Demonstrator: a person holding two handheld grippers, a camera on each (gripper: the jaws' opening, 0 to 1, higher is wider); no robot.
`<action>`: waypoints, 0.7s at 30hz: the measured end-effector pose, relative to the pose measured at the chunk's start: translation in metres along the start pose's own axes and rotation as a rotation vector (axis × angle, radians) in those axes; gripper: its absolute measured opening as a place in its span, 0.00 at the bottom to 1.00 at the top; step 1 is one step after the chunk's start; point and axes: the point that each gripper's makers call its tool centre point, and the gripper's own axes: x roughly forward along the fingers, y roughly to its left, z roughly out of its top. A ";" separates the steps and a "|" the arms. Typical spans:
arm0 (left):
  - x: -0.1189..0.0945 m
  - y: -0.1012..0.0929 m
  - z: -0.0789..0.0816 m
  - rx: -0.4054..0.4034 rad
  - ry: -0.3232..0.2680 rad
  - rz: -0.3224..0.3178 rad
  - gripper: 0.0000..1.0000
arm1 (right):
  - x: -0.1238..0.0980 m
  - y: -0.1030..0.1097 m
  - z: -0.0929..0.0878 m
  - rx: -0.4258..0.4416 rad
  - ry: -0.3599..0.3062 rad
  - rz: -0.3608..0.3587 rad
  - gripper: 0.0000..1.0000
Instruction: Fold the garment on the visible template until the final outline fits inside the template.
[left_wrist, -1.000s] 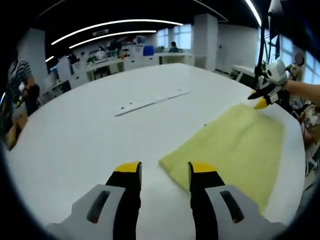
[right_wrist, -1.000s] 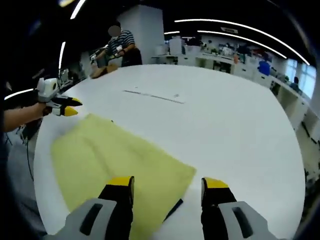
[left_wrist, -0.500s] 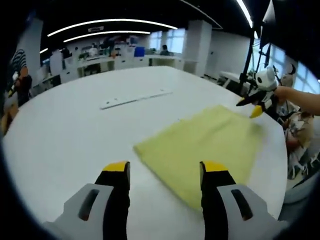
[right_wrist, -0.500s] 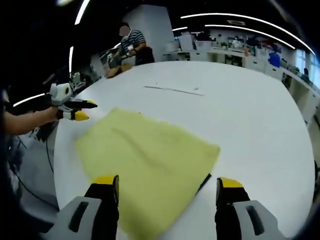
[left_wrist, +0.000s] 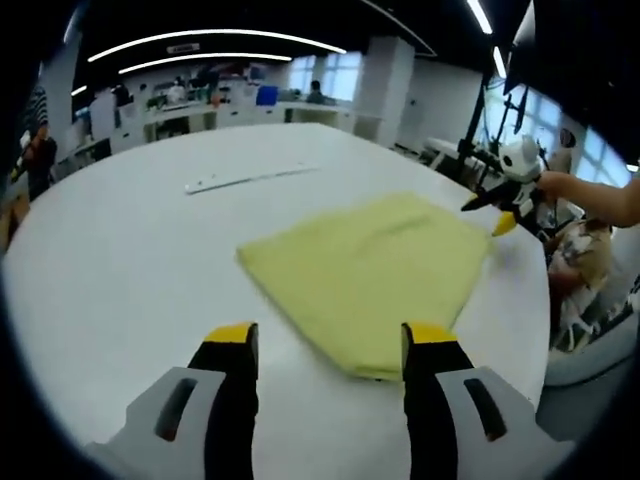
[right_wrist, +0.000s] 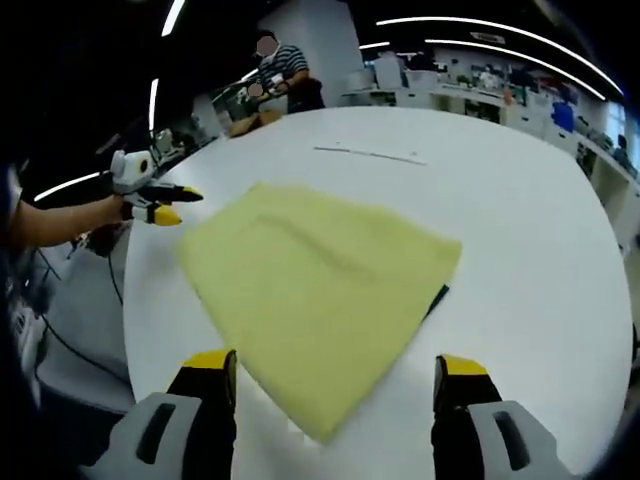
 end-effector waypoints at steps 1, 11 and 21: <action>-0.001 -0.002 -0.003 -0.002 0.001 -0.001 0.53 | 0.000 0.001 -0.001 0.000 0.000 0.001 0.79; -0.007 -0.021 -0.024 -0.054 0.003 -0.014 0.43 | -0.005 0.016 -0.016 0.002 -0.023 0.015 0.69; -0.006 -0.031 -0.033 -0.152 -0.031 -0.027 0.24 | -0.005 0.017 -0.028 0.009 -0.061 0.000 0.51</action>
